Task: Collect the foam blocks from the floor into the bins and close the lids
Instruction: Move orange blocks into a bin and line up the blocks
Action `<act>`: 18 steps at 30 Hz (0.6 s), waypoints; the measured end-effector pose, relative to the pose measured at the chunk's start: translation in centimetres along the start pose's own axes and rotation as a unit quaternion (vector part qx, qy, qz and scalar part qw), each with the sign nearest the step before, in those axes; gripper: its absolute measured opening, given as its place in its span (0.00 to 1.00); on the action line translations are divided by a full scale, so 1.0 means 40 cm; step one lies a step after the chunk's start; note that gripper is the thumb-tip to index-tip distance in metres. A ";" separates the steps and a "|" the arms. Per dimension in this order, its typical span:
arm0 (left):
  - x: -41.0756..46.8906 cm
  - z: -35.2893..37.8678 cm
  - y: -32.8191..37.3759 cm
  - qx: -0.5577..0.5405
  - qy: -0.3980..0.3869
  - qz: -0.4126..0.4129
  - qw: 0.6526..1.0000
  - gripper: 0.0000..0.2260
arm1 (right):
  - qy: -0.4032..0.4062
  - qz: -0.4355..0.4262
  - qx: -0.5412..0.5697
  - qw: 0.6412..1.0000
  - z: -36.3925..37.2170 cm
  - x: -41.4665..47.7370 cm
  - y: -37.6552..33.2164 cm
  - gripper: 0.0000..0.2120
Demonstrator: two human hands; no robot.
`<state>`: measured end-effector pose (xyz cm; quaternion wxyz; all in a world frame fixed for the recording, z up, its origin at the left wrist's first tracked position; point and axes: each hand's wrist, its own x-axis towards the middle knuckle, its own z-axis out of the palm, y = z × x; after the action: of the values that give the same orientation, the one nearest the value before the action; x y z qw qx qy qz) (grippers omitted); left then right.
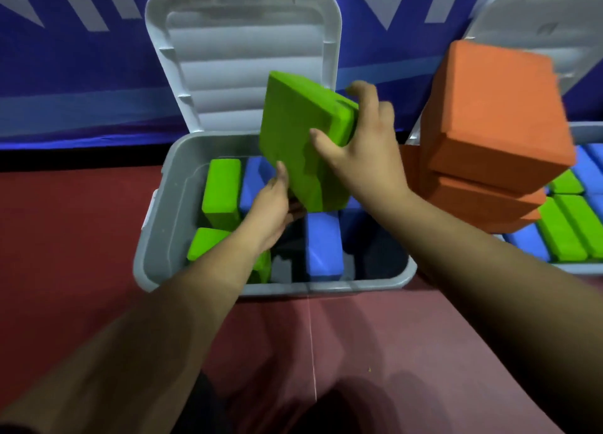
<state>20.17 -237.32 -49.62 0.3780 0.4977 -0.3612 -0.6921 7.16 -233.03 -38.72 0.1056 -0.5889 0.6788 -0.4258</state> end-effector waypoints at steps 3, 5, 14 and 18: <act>0.010 -0.024 -0.069 0.365 -0.040 0.082 0.927 0.22 | 0.029 -0.054 -0.148 0.987 -0.070 0.036 -0.017 0.25; 0.008 -0.028 -0.128 0.614 -0.156 0.098 0.768 0.30 | -0.007 -0.063 -0.237 0.969 -0.094 0.055 -0.016 0.23; -0.005 -0.016 -0.157 0.704 -0.211 0.052 0.676 0.40 | -0.087 -0.032 -0.297 0.950 -0.141 0.086 0.019 0.20; -0.004 -0.019 -0.160 0.678 -0.200 0.069 0.704 0.41 | -0.172 -0.022 -0.364 0.915 -0.122 0.078 0.030 0.25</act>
<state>19.92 -234.35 -55.35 -0.0958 0.4429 -0.8336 -0.3160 2.27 -233.65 -35.44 -0.0103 -0.6653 0.7452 -0.0432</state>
